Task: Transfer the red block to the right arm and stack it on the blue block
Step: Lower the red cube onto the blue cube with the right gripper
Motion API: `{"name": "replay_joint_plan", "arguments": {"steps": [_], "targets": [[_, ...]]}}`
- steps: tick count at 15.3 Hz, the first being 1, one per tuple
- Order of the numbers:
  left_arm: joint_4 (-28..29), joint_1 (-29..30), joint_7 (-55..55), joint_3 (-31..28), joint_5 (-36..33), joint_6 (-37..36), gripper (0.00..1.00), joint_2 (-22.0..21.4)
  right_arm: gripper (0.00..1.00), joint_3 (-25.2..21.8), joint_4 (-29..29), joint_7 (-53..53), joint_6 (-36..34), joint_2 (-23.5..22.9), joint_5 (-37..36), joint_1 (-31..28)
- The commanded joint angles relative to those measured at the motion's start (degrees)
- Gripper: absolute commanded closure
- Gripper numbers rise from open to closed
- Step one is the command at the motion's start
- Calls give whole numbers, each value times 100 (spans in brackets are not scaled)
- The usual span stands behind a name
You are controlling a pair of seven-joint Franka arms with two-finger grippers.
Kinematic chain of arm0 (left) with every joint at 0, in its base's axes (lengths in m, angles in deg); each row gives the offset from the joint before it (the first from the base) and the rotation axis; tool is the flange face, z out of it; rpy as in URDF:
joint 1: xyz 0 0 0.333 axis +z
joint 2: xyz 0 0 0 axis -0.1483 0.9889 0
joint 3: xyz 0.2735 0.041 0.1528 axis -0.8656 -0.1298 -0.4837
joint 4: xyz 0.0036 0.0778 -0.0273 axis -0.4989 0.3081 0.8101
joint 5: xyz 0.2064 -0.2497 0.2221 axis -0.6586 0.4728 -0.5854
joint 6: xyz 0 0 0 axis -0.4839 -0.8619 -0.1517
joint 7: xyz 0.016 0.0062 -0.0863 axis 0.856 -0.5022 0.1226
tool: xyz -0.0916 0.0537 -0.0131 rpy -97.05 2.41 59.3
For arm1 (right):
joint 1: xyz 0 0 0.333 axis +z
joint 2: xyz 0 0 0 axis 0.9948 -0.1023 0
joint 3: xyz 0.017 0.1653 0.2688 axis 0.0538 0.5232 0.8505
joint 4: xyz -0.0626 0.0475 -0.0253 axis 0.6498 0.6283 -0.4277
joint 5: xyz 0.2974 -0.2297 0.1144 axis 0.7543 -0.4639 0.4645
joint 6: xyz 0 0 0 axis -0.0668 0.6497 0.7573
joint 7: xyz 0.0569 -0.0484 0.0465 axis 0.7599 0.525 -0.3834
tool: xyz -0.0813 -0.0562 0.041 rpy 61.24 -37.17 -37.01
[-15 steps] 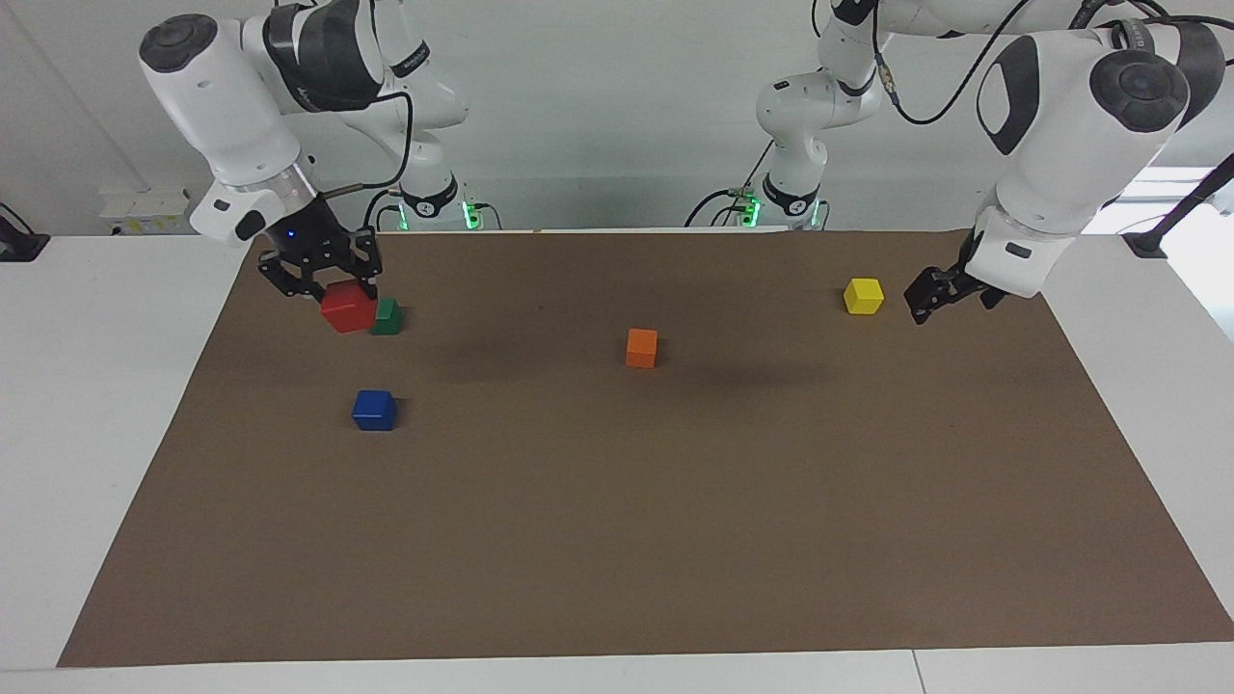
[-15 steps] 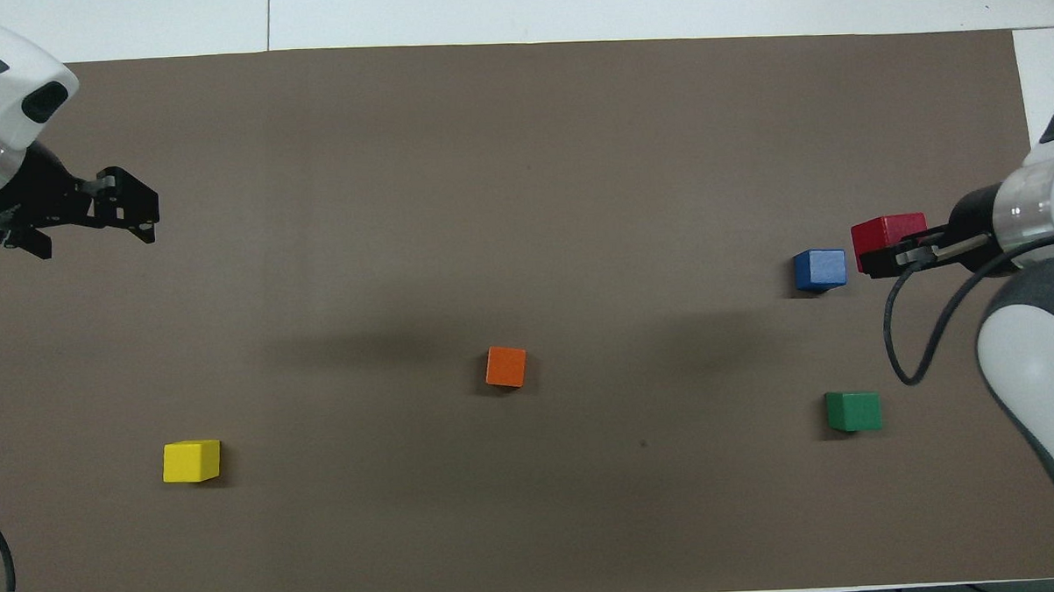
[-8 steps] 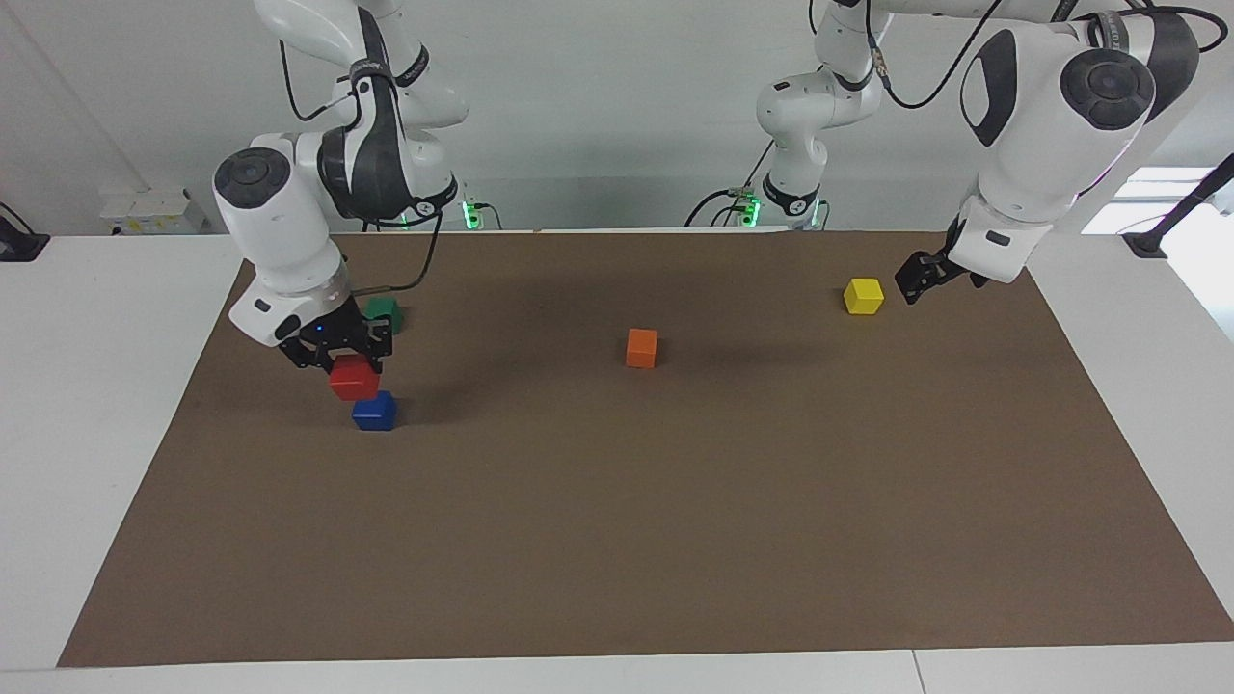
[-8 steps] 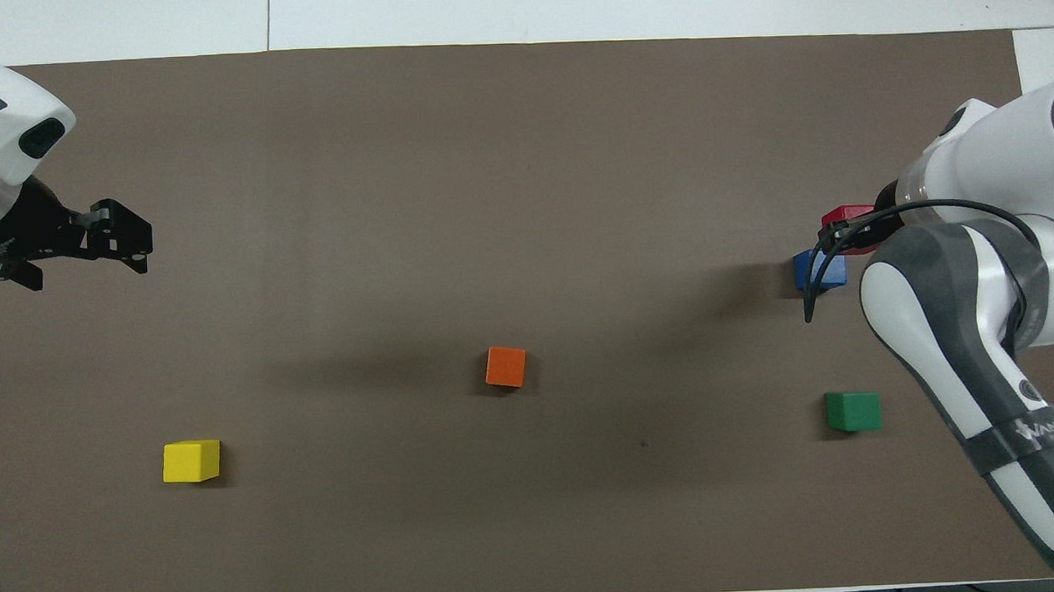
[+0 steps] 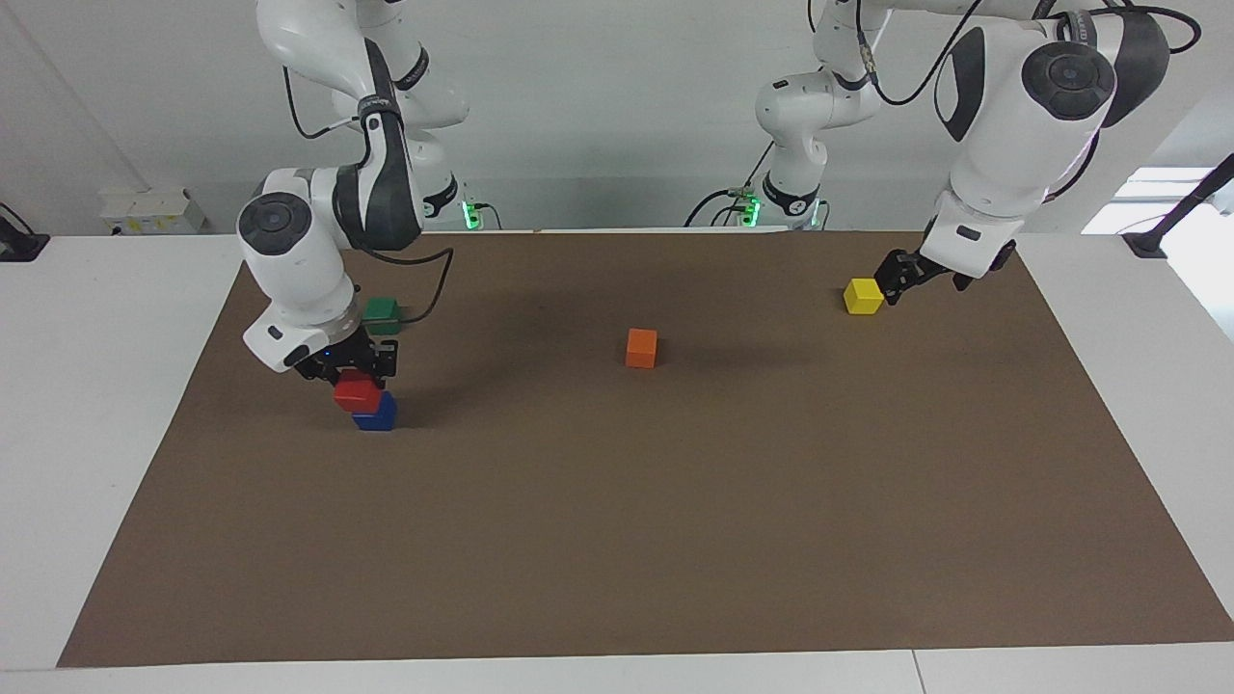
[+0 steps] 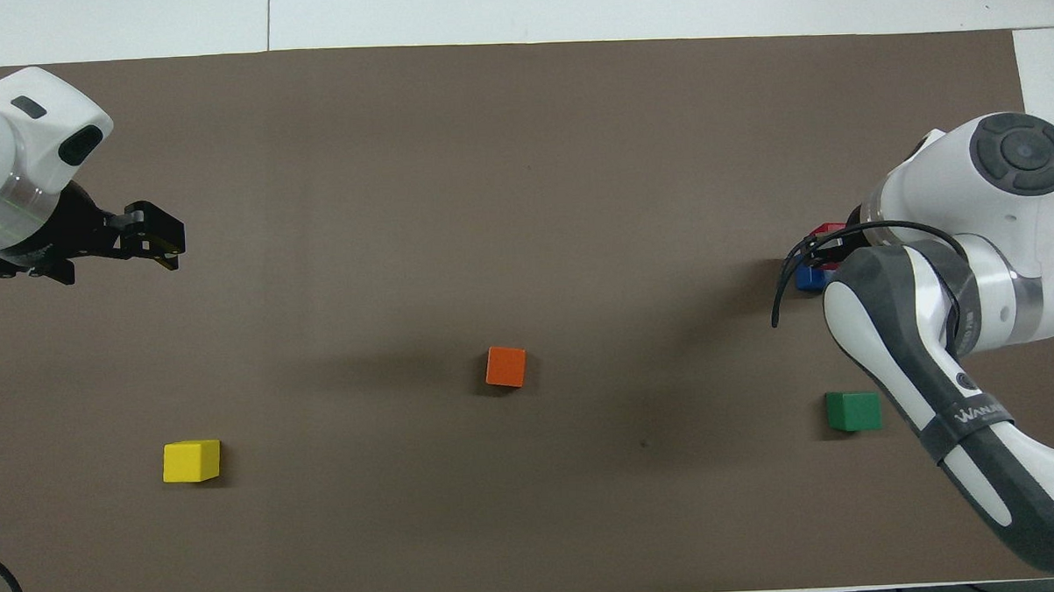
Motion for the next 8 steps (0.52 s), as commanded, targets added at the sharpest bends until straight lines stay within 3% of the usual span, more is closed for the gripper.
{"name": "replay_joint_plan", "arguments": {"steps": [1,8], "targets": [[255,-895,124,-1139,561,296,0,-254,100,9,-413,-173,198,265,-179,7],[255,-1161,37,-1484,562,305,0,-227,100,9,-571,-138,504,301,-197,-2]]}}
